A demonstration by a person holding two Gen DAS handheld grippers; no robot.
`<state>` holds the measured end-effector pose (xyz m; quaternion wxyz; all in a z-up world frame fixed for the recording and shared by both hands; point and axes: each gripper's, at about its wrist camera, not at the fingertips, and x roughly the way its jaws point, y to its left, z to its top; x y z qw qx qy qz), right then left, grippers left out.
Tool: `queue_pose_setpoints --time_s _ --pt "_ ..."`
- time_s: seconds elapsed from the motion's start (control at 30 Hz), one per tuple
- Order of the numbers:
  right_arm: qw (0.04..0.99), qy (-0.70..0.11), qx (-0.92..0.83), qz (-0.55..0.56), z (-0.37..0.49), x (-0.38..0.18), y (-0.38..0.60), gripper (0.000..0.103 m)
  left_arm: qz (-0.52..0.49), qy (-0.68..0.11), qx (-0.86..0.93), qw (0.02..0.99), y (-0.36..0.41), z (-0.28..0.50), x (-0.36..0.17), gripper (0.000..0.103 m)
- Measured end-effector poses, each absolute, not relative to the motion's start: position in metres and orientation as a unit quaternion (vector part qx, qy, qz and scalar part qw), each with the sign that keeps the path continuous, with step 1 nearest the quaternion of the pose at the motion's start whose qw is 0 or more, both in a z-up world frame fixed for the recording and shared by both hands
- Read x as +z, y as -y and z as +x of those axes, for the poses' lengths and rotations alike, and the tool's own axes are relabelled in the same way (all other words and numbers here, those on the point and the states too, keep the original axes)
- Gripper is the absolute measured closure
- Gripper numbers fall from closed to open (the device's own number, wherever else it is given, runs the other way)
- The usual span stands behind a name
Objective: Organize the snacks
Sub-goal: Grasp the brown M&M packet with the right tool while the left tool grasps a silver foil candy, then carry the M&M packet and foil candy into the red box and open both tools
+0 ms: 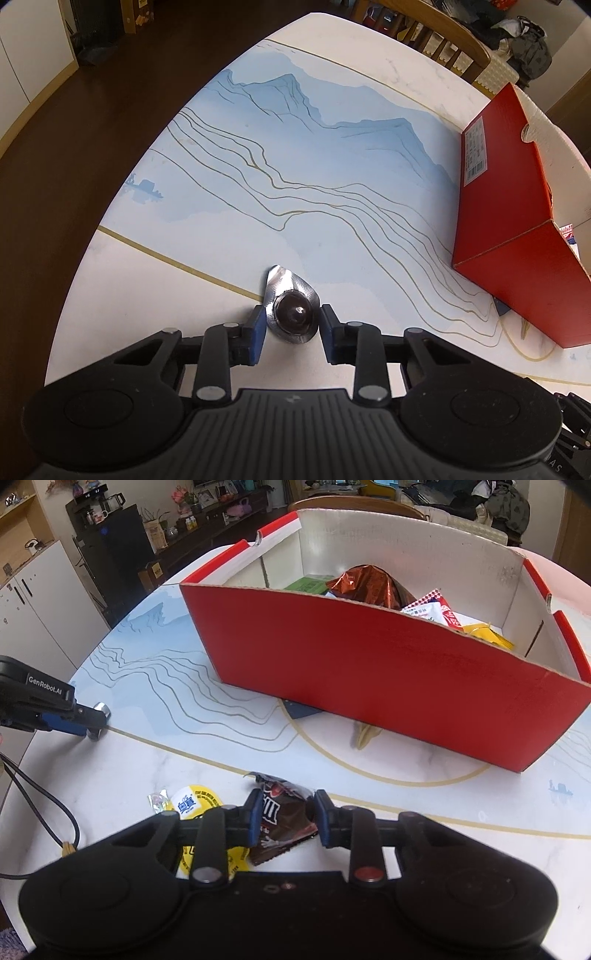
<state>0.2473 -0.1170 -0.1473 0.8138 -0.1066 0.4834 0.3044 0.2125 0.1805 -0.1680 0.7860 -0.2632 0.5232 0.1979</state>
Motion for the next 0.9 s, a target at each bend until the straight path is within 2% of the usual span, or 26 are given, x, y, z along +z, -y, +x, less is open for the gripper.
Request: queue_pose_setpoints --time_s 0.1,0.13,0.67,0.9 --pt "0.817 -0.480 0.301 -0.107 0.245 -0.145 0.119 0.077 -0.265 -0.521 0.196 0.787 -0.181 0.211 -0.168 0.075" --pt "0.818 -0.479 0.300 -0.105 0.244 -0.144 0.121 0.078 -0.268 -0.519 0.194 0.788 -0.182 0.210 -0.167 0.080" --pt "0.845 -0.450 0.281 -0.064 0.229 -0.107 0.151 0.078 -0.287 -0.513 0.183 0.788 -0.189 0.198 -0.159 0.080" --pt "0.862 -0.421 0.279 -0.053 0.224 -0.077 0.161 0.078 -0.274 -0.504 0.161 0.803 -0.174 0.192 -0.131 0.080"
